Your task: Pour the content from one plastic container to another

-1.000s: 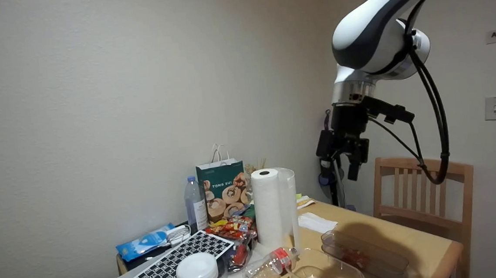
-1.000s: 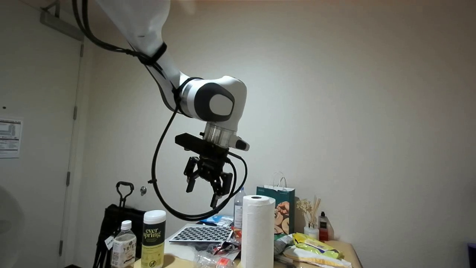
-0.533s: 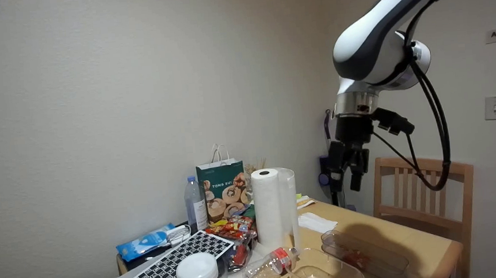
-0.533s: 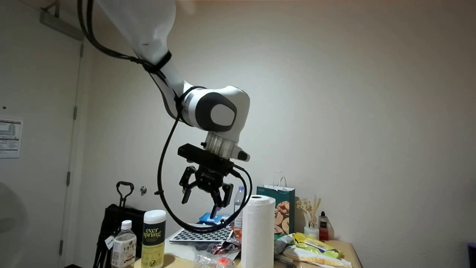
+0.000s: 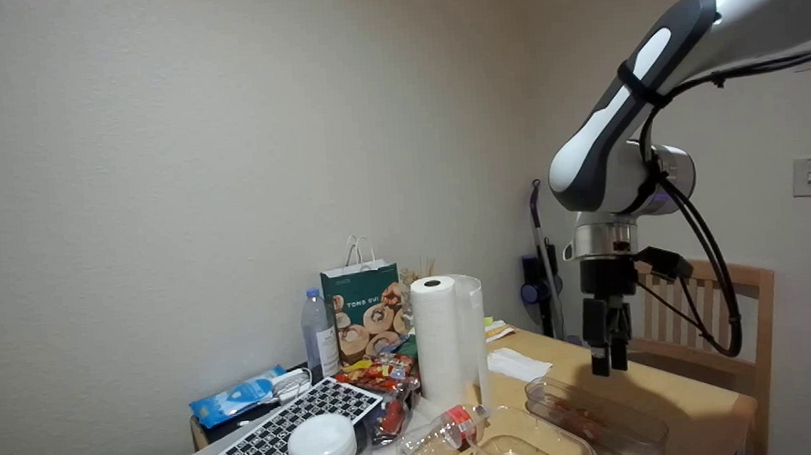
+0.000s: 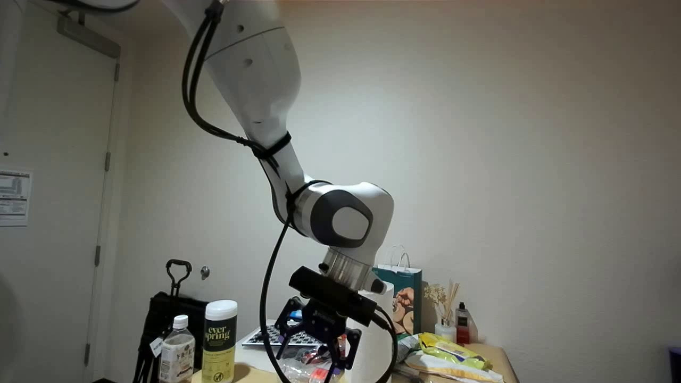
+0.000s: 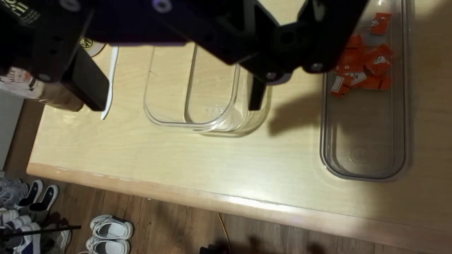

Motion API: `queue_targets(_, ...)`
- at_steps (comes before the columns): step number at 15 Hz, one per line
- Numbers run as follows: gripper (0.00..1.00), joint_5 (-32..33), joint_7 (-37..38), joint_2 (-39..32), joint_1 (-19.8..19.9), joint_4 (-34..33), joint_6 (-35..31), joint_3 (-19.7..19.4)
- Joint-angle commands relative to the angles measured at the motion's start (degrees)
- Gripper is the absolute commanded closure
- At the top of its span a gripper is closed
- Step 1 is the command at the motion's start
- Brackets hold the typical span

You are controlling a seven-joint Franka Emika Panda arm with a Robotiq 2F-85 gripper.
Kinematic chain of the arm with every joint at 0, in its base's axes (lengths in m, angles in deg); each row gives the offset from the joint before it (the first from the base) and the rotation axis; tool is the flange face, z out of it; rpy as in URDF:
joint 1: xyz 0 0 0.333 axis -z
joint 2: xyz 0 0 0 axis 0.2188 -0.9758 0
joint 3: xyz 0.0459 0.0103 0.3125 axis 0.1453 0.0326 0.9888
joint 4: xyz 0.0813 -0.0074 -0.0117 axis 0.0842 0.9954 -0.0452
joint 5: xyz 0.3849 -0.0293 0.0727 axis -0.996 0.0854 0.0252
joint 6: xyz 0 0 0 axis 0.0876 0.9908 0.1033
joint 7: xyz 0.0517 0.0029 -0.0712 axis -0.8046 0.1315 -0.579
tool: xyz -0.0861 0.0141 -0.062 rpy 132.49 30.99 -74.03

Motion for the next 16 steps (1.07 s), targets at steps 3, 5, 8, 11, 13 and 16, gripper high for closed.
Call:
queue_targets(3,0.0,1.8,0.7,-1.2,2.5,-0.8,-0.6,3.0)
queue_targets(5,0.0,4.6,0.9,-3.5,3.3,-1.2,-2.7,3.3)
queue_targets(8,0.0,12.6,3.6,-8.5,4.7,-2.4,-8.2,2.8)
queue_targets(11,0.0,17.9,5.7,-14.6,6.9,-5.0,-13.7,2.7)
queue_targets(13,0.0,19.2,6.5,-18.6,8.4,-7.8,-15.7,3.1)
queue_targets(16,0.0,18.5,5.7,-17.9,10.2,-7.5,-14.4,4.9)
